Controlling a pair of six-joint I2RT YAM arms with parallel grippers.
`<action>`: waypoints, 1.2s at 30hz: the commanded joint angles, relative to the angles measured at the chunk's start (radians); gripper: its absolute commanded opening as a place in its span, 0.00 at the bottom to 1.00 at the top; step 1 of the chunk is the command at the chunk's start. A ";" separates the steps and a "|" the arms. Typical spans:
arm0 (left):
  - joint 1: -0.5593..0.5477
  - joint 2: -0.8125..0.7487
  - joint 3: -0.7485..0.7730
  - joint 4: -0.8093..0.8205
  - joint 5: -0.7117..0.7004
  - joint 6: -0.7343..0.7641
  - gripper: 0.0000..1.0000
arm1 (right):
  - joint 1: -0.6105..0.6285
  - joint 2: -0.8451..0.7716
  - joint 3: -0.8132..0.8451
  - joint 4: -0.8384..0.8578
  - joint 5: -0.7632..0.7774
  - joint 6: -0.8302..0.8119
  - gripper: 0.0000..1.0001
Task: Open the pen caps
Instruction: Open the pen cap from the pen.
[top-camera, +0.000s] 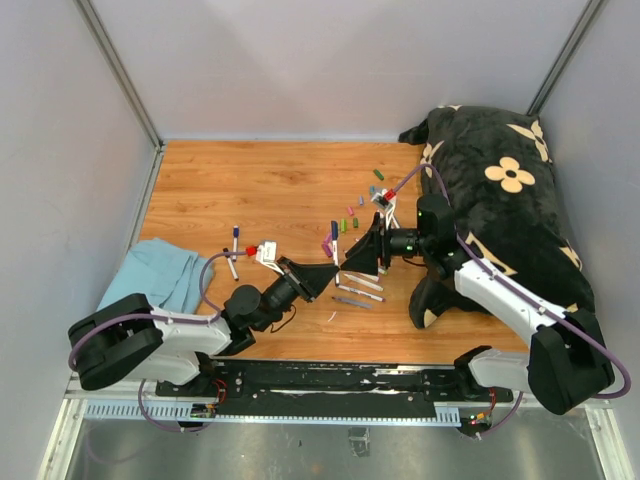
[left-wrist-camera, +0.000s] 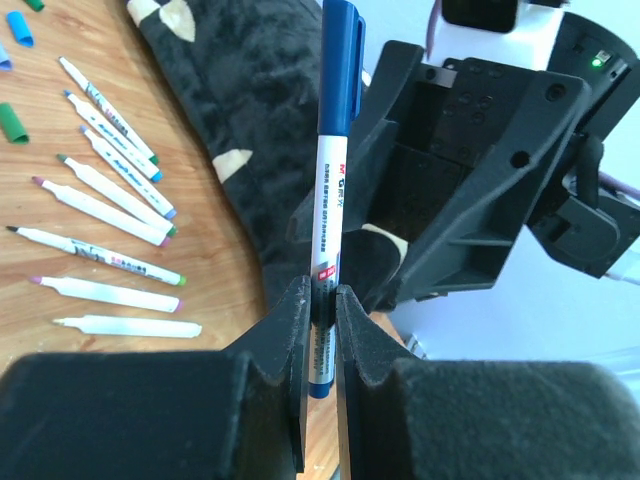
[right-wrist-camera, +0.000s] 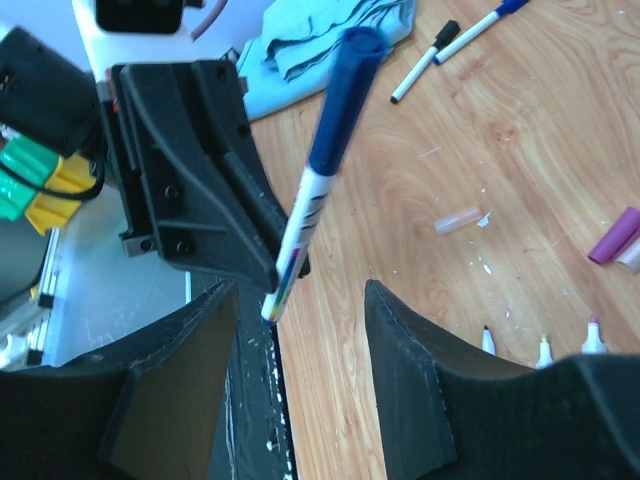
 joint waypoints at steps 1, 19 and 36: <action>-0.027 0.044 0.039 0.108 -0.053 0.024 0.00 | -0.044 -0.010 -0.033 0.180 0.039 0.210 0.54; -0.054 0.135 0.101 0.115 -0.032 0.026 0.00 | -0.029 0.013 -0.036 0.191 0.016 0.242 0.36; -0.018 0.050 0.093 0.022 0.180 0.152 0.67 | -0.040 0.017 0.067 -0.040 -0.081 0.037 0.01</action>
